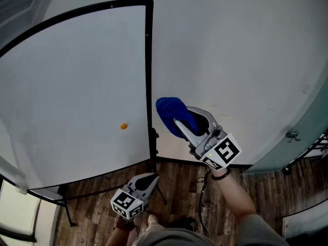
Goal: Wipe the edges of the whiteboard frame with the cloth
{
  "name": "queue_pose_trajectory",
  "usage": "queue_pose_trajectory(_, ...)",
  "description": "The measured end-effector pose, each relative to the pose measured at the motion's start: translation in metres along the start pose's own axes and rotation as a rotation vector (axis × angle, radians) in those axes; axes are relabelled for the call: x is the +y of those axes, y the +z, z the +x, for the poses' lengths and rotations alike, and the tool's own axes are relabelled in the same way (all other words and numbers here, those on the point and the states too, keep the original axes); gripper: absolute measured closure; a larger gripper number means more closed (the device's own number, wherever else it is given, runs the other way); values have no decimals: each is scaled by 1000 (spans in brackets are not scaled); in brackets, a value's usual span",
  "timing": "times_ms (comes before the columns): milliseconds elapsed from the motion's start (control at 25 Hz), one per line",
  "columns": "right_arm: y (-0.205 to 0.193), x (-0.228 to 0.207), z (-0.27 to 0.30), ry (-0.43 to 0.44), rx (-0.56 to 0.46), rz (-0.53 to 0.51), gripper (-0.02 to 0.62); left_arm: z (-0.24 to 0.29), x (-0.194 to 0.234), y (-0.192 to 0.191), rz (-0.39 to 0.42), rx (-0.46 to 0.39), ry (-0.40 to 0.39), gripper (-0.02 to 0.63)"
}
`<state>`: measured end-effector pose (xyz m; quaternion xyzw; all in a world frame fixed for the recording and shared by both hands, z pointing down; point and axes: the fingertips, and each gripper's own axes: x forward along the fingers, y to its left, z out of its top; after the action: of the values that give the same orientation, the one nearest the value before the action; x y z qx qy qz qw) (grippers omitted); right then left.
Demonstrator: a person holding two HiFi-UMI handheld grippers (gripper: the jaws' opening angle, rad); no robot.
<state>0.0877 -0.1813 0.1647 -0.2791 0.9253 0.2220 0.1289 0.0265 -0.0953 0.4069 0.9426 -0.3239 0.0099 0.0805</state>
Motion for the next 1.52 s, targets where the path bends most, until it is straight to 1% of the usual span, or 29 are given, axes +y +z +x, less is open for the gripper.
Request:
queue_pose_trajectory(160,28,-13,27,-10,-39,-70,466,-4,9,2,13,24,-48,586)
queue_pose_trajectory(320,55,-39,62,-23,-77,-154,466,1,24,10,24,37,-97,586)
queue_pose_trajectory(440,85,-57,82,-43,-137,-162,468,-3,31,7,30,46,-121,586)
queue_pose_trajectory(600,129,-80,100,-67,-216,-140,468,-10,32,-9,32,60,-155,585)
queue_pose_trajectory(760,160,-106,122,-67,-214,-173,468,-7,30,-9,29,65,-174,584)
queue_pose_trajectory(840,171,-114,130,-72,-219,-200,468,-6,33,-8,24,56,-171,584)
queue_pose_trajectory(920,178,-122,138,-74,-225,-205,466,-5,37,-9,18,51,-166,584)
queue_pose_trajectory(1040,186,-134,151,-76,-230,-187,468,-2,42,-11,13,46,-164,584)
queue_pose_trajectory(1200,193,-153,164,-92,-259,-111,467,0,46,-15,-13,39,-164,585)
queue_pose_trajectory(1400,182,-163,180,-85,-237,-44,468,1,49,-21,-22,50,-158,584)
queue_pose_trajectory(1520,181,-167,188,-60,-235,4,467,2,53,-21,-26,51,-149,586)
